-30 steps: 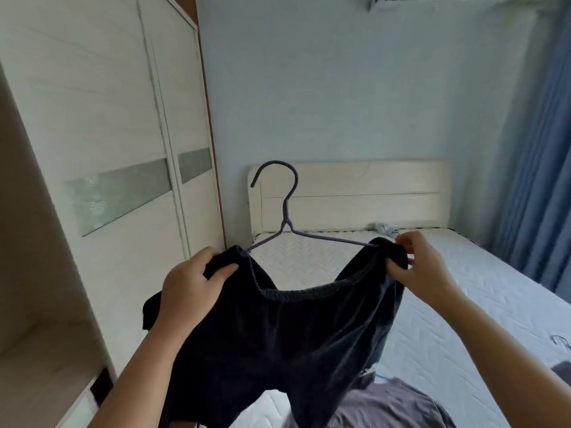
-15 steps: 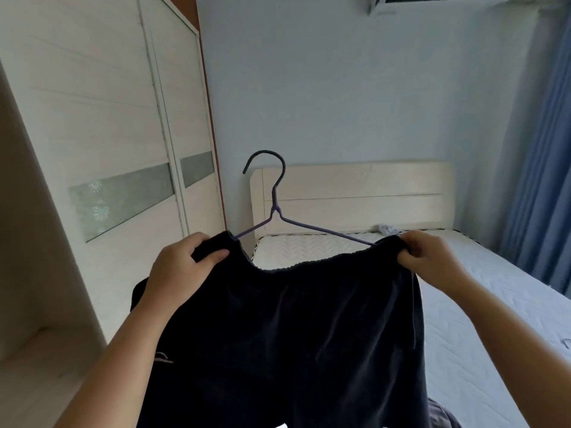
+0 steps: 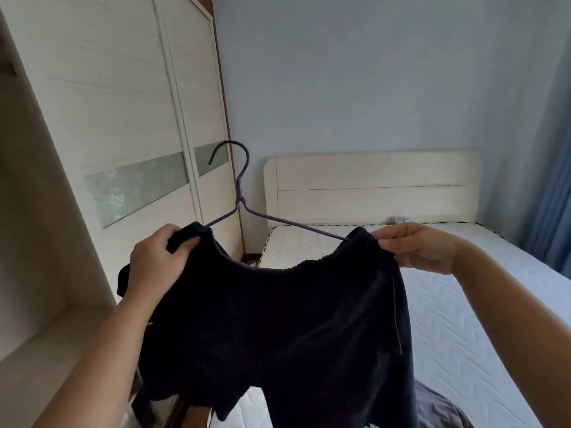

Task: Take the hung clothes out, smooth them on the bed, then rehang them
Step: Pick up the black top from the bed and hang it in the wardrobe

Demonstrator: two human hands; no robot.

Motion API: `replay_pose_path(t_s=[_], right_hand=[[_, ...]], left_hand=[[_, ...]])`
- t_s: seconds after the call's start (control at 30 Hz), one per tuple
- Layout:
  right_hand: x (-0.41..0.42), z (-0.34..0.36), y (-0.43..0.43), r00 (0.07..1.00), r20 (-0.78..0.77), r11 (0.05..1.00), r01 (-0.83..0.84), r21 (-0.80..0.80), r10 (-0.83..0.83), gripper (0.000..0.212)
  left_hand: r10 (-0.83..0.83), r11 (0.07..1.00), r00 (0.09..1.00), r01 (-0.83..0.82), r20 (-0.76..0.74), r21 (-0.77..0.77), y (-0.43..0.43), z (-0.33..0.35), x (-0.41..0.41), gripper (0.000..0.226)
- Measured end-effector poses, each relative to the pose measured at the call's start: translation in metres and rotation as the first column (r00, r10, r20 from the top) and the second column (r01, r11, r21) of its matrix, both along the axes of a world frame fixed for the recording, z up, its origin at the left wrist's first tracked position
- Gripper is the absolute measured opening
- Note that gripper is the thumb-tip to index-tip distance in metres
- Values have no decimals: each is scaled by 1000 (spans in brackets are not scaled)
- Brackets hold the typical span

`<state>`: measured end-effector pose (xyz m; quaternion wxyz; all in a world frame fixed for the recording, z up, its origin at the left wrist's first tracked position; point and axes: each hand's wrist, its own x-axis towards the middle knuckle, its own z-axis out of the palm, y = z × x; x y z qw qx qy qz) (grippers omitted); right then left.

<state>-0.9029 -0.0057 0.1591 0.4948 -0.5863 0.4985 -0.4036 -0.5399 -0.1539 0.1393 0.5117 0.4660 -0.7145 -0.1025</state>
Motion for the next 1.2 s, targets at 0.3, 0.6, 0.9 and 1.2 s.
replay_pose_path(t_s=[0.3, 0.6, 0.9, 1.2], right_hand=[[61, -21, -32, 664, -618, 875, 119, -469, -421, 42], [159, -61, -73, 708, -670, 905, -105, -412, -223, 8], [328, -91, -79, 785, -619, 908, -273, -319, 19, 14], [517, -136, -65, 832, -548, 917, -282, -284, 86, 19]], left_hand=[[199, 980, 980, -199, -23, -13, 28, -12, 29, 19], [399, 916, 907, -399, 137, -34, 92, -36, 122, 21], [579, 784, 794, -604, 184, 144, 178, -74, 277, 23], [624, 710, 765, -640, 159, 293, 248, -115, 435, 22]])
